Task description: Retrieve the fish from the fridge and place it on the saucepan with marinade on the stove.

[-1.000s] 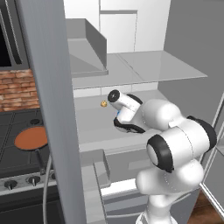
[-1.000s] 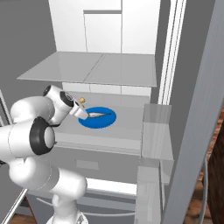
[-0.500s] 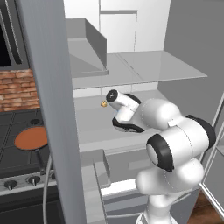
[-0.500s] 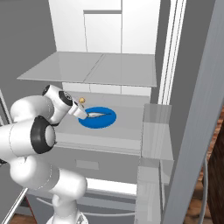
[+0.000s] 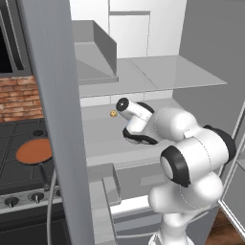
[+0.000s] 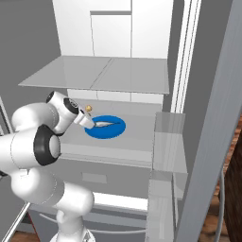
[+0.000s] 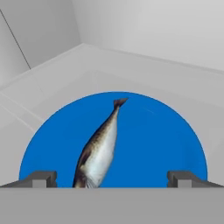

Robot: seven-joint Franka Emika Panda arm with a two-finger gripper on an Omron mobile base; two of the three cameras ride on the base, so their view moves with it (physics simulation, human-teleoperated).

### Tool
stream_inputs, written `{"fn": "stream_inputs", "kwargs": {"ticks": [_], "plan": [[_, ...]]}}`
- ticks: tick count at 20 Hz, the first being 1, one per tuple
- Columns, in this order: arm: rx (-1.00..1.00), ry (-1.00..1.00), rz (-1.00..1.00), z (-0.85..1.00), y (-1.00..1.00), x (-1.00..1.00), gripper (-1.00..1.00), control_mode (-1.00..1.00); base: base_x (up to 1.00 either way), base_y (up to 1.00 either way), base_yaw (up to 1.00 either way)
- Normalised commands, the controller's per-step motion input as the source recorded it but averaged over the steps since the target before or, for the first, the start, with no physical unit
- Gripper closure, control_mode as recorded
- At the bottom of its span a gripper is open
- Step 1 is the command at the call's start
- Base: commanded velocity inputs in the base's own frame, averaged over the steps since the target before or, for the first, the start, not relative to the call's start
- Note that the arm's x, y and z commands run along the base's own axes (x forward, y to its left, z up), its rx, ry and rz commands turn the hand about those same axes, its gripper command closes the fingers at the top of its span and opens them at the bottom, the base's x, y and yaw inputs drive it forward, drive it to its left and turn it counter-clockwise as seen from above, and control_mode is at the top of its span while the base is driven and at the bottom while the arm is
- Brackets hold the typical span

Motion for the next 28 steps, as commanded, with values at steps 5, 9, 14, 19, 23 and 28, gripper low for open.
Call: {"fn": "stream_inputs", "kwargs": {"ticks": [5, 9, 14, 19, 23, 28], "plan": [[0.0, 0.0, -0.01, 0.0, 0.0, 0.11, -1.0, -1.0, 0.0, 0.0, 0.0], [0.0, 0.0, -0.02, 0.0, 0.0, 0.26, -1.0, -1.0, 0.0, 0.0, 0.0], [0.0, 0.0, -0.02, 0.0, 0.0, 0.27, -1.0, -1.0, 0.0, 0.0, 0.0], [0.0, 0.0, 0.0, 0.0, 0.0, 0.07, -1.0, -1.0, 0.0, 0.0, 0.0], [0.0, 0.0, 0.0, 0.0, 0.0, 0.0, -1.0, -1.0, 0.0, 0.0, 0.0], [0.0, 0.0, 0.0, 0.0, 0.0, 0.0, -1.0, -1.0, 0.0, 0.0, 0.0]]}}
